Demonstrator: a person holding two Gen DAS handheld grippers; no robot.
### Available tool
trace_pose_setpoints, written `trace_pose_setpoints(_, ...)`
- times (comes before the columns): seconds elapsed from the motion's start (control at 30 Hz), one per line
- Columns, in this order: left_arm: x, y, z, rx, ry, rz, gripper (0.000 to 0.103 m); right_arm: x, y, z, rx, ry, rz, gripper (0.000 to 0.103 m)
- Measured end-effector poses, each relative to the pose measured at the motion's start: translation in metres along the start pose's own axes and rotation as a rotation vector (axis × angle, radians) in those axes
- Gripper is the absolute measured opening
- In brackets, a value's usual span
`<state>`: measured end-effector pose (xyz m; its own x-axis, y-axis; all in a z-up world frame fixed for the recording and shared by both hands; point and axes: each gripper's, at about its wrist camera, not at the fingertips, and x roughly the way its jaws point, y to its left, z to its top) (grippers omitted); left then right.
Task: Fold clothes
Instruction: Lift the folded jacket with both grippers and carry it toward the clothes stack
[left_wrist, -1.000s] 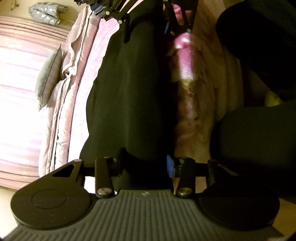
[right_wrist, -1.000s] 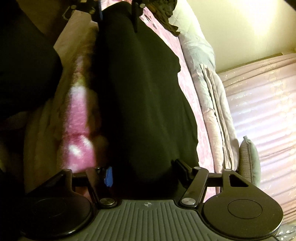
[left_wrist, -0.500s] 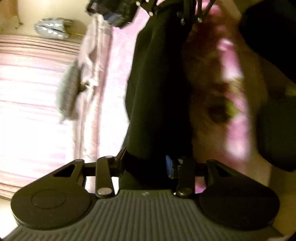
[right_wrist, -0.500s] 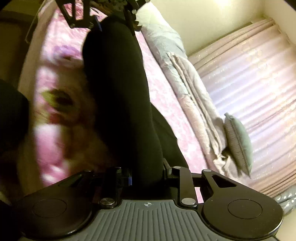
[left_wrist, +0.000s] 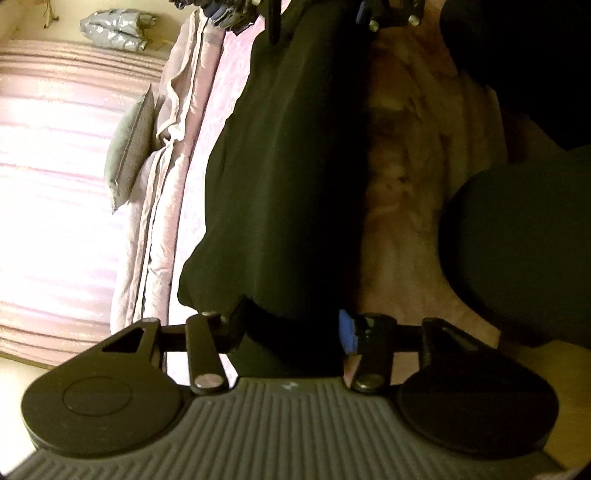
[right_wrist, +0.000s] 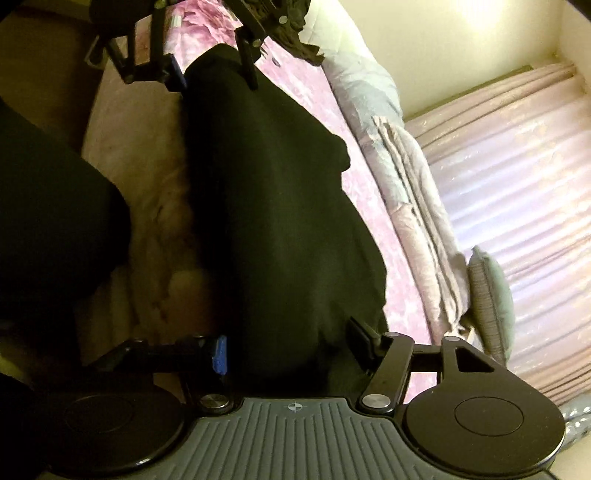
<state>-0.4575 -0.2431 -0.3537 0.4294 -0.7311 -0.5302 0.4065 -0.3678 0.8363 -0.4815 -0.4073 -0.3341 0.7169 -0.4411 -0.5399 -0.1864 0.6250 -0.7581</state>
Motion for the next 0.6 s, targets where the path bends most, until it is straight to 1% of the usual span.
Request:
trace_pose_setpoints(0.07,0.001,-0.003,0.003,0.029,-0.006,0.006,0.053,0.011,0.003,0.003,-0.011,0.012,0.012,0.061)
trace_pose_setpoints(0.1,0.003,-0.005,0.005,0.048,-0.009,0.009,0.056,0.015,0.005,0.006,-0.014,0.019,0.021,0.057)
trace_pose_setpoints(0.13,0.005,-0.005,0.006,0.068,-0.012,0.012,0.057,0.017,0.003,0.008,0.001,0.021,0.032,0.043)
trace_pose_setpoints(0.17,0.008,-0.004,0.007,0.084,-0.014,0.014,0.057,0.017,0.000,0.010,0.022,0.023,0.043,0.040)
trace_pose_setpoints(0.23,0.016,0.001,0.009,0.082,-0.012,-0.003,0.057,0.017,-0.007,0.010,0.043,0.023,0.056,0.036)
trace_pose_setpoints(0.3,0.021,0.006,0.010,0.066,-0.008,-0.024,0.057,0.016,-0.013,0.010,0.058,0.022,0.067,0.035)
trace_pose_setpoints(0.37,0.027,0.010,0.010,0.049,0.000,-0.054,0.052,0.016,-0.015,0.011,0.066,0.022,0.077,0.035)
trace_pose_setpoints(0.4,0.028,0.012,0.010,0.039,0.005,-0.067,0.048,0.017,-0.017,0.011,0.070,0.023,0.080,0.035)
trace_pose_setpoints(0.47,0.029,0.015,0.011,0.022,0.014,-0.088,0.044,0.018,-0.017,0.012,0.073,0.025,0.081,0.035)
trace_pose_setpoints(0.6,0.029,0.016,0.011,0.021,0.019,-0.093,0.041,0.019,-0.012,0.014,0.062,0.026,0.071,0.036)
